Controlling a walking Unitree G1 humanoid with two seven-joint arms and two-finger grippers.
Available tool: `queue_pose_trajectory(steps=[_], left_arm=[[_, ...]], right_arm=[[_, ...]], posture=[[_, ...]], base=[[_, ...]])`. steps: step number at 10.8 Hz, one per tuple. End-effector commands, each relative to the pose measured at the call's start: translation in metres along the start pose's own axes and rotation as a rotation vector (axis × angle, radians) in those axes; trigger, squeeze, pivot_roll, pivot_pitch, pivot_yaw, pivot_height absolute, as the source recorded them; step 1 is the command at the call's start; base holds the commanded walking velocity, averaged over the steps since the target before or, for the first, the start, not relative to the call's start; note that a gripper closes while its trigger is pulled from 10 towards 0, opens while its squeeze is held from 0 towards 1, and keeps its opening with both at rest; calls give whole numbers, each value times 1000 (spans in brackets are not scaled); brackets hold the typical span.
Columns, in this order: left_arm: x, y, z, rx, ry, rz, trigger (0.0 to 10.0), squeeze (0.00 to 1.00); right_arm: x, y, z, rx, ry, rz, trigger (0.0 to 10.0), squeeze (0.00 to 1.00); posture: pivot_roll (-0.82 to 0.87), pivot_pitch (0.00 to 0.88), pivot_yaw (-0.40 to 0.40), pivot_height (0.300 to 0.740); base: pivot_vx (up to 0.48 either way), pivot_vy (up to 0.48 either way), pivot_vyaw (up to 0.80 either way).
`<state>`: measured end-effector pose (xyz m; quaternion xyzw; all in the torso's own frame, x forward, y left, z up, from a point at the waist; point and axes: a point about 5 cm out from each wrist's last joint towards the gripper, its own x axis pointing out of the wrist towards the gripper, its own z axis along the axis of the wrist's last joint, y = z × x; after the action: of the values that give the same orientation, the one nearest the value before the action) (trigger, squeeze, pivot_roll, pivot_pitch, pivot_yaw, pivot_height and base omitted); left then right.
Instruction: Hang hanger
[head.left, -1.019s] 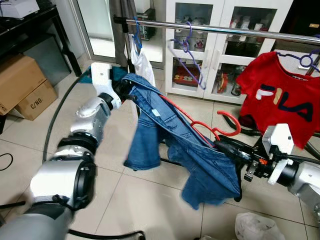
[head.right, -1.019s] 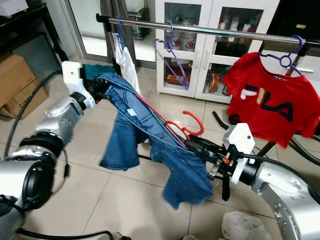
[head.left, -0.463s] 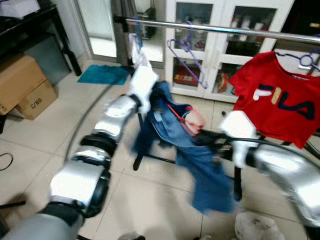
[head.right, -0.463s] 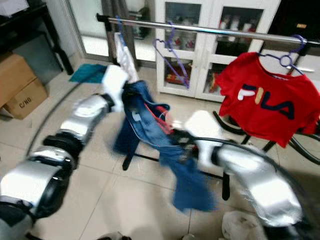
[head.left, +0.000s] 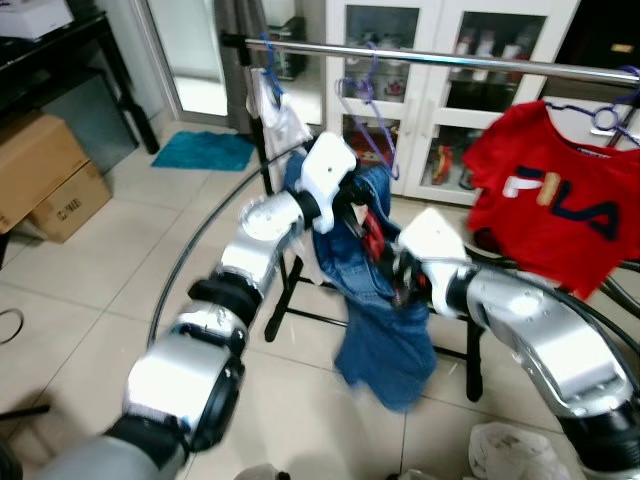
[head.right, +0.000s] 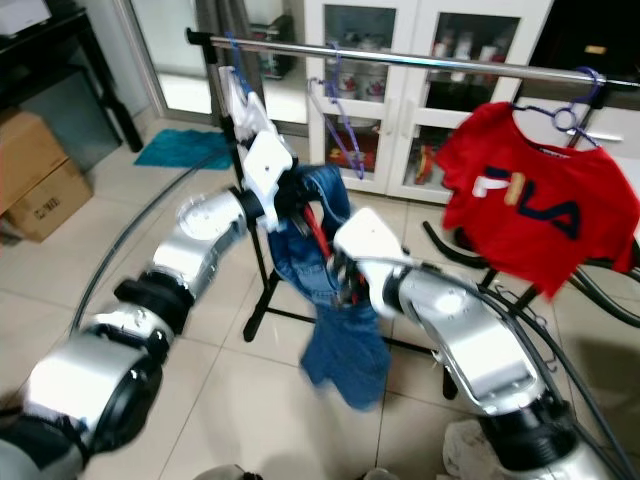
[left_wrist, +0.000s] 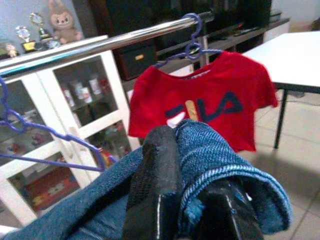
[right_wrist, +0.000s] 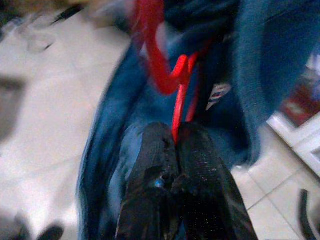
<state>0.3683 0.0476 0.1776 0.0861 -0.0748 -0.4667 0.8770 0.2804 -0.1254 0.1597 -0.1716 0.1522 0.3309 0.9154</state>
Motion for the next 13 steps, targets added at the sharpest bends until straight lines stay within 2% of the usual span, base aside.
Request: queue_pose_trajectory(steps=[1,3,4,5,7,8,10,12,13], left_arm=[[-1,2,6,14,-24,-9,0,0],[-21,19,-1,38,17,52,0,0],[-34,30,-1,37,24,96,0,0],[-41,37,1,34,18,112,0,0],[-47,48,8,2,-19,151,0,0],[-49,50,7,11,-5,161,0,0],[-56,54,3,42,40,174,0,0],[-69,64,-2,51,84,212,0,0],[-71,66,-2,51,85,218,0,0]], right_arm=[[-1,-7,8,13,-55,-43,0,0],[-16,-14,20,110,-240,-62,0,0],[-27,-18,18,109,-280,-52,0,0],[-32,-18,15,107,-293,-40,0,0],[-39,-11,6,81,-282,39,0,0],[-43,-8,2,59,-259,81,0,0],[-63,-13,-11,12,-197,131,0,0],[-86,-26,-20,8,-166,116,0,0],[-87,-26,-21,16,-172,115,0,0]], posture=[[-118,0,73,740],[-115,0,72,740],[-114,0,72,740],[-116,0,73,740],[-115,0,73,740],[-115,0,75,740],[-115,0,75,740],[-119,0,80,740],[-121,0,81,740]], base=[[0,0,0],[0,0,0],[0,0,0],[0,0,0],[0,0,0],[0,0,0],[0,0,0],[0,0,0],[0,0,0]])
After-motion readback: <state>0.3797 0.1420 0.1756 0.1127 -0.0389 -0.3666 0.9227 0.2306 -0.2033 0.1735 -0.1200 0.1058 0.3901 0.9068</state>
